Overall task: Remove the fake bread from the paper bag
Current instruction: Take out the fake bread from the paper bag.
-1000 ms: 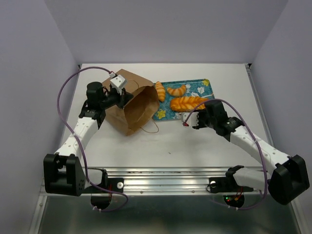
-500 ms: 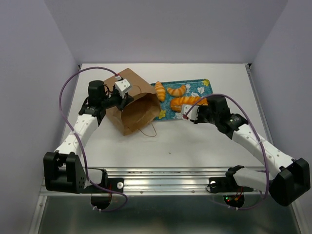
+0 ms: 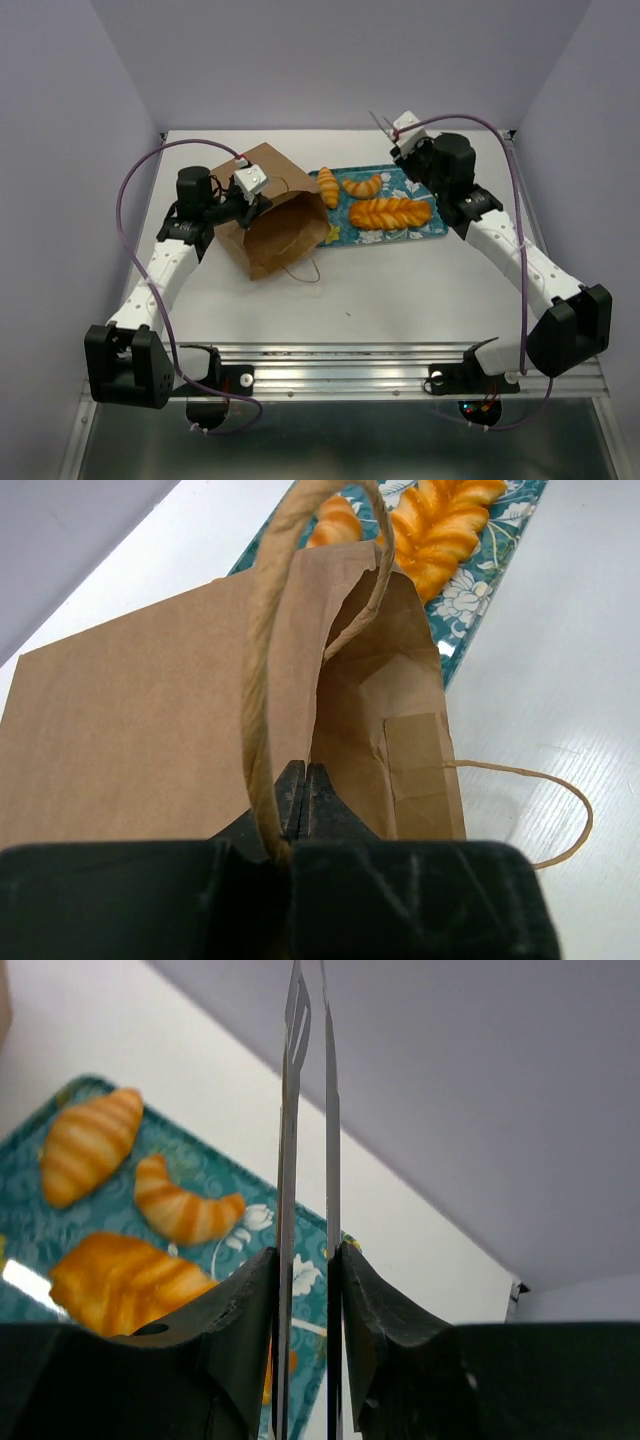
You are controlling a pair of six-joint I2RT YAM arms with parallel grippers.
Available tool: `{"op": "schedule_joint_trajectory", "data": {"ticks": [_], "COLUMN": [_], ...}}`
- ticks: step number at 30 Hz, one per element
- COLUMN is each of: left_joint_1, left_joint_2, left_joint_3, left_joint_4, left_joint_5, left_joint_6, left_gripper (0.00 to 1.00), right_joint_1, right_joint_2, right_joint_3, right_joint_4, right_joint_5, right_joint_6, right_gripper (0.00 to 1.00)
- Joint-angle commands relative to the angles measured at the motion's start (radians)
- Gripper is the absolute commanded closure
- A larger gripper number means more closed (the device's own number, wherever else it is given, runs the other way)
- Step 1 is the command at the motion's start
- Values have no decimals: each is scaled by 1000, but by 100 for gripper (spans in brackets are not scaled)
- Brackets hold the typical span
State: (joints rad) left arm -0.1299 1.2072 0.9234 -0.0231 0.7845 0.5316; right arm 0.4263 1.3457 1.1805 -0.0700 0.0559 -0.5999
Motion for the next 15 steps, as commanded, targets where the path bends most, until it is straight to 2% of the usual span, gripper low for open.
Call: {"op": "schedule_joint_trajectory", "data": {"ticks": [1,3,5,10,15], "left_joint_1": [-2,-2,-2,-2,-2], "left_joint_2": [14,32,38,23,0], "left_joint_3": [20,29,35,23,17], "left_joint_4": [52,55,61,104,129], "left_joint_5": [-2,-16,1,7,-13], "left_joint_6": [-47,-64,-77,-113,-130], "left_gripper": [100,100,100,100,100], "right_joint_1": [-57,-80,-109,-153,-176], "right_joint_2": [47,96,125,136,99], "right_joint_3": [167,212,241,190,79], "right_joint_4": [188,191,191,196,219], "right_joint_5": [88,107,114,41,-125], "right_joint_6": [328,424,589,981,1153], "right_gripper": [63,62,61,55,50]}}
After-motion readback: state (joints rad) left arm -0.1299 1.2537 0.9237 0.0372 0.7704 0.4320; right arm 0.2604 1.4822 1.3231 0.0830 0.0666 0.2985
